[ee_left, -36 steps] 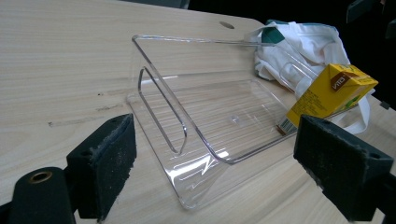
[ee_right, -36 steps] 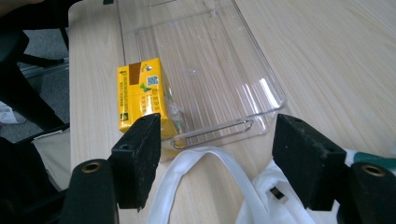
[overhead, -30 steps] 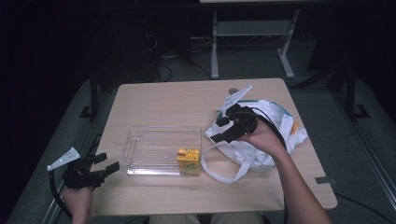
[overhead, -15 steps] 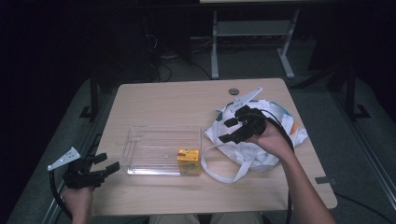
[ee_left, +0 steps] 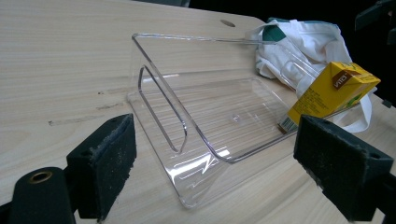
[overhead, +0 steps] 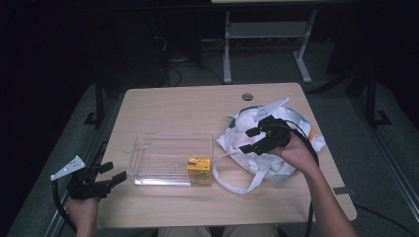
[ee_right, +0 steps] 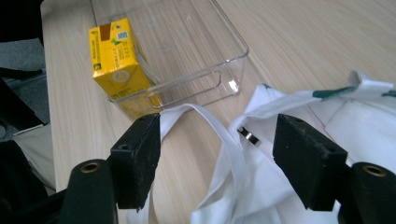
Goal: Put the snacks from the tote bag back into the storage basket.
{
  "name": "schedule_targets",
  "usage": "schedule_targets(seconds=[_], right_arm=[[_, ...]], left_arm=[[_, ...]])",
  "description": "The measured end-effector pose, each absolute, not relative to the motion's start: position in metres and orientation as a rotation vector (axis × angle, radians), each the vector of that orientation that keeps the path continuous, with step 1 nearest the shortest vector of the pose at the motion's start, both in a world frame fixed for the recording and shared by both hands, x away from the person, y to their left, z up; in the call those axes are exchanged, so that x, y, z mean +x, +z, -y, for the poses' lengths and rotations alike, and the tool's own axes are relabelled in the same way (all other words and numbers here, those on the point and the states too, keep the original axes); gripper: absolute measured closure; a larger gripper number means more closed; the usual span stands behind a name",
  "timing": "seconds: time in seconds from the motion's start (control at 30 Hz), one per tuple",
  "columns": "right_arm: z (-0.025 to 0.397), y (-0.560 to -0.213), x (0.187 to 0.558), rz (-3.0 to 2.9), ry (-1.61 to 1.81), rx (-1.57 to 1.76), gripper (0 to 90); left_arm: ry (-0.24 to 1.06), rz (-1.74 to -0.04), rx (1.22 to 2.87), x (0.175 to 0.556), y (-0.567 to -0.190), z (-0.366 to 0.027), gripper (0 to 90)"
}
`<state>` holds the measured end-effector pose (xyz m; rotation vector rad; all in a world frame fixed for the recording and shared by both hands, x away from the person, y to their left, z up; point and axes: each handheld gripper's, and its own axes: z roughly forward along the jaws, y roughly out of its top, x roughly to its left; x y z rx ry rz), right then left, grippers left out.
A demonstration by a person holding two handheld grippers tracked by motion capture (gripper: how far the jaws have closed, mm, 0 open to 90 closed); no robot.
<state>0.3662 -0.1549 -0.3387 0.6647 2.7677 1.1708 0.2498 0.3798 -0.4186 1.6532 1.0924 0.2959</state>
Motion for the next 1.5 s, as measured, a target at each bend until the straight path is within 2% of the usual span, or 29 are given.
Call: schedule_targets(seconds=[1.5], right_arm=[[0.232,-0.379,0.332,-2.661,1.221,0.883,31.7]], left_arm=[[0.289,-1.089,1.673,0.250,-0.420,-0.376,12.6]])
